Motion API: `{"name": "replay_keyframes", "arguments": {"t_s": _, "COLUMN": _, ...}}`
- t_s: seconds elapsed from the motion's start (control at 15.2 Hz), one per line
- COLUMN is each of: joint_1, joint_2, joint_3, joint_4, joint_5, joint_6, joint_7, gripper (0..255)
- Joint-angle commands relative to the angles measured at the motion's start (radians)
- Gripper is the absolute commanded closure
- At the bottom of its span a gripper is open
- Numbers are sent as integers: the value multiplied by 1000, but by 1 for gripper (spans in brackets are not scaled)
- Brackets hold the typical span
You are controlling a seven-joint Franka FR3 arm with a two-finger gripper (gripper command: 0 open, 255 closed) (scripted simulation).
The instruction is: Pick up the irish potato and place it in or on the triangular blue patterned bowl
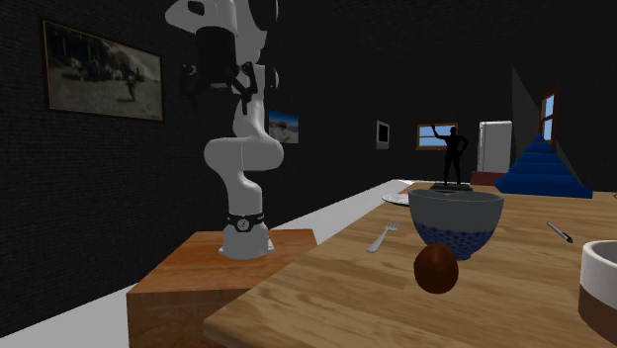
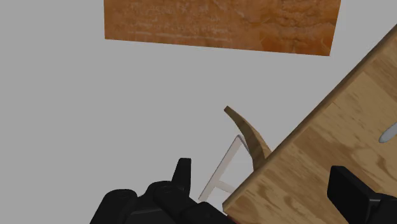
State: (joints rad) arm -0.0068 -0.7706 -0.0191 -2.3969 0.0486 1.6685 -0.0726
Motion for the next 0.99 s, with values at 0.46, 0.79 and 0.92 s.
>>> {"name": "replay_keyframes", "arguments": {"t_s": 0.46, "joint_1": 39, "joint_2": 139, "joint_3": 153, "joint_4": 6, "joint_5": 59, "joint_6": 129, "joint_7": 174, "gripper": 0}}
{"name": "replay_keyframes", "arguments": {"t_s": 0.79, "joint_1": 55, "joint_2": 278, "joint_3": 258, "joint_4": 53, "joint_5": 72, "joint_6": 216, "joint_7": 300, "gripper": 0}}
{"name": "replay_keyframes", "arguments": {"t_s": 0.92, "joint_1": 58, "joint_2": 341, "joint_3": 298, "joint_4": 81, "joint_5": 68, "joint_6": 247, "joint_7": 353, "gripper": 0}}
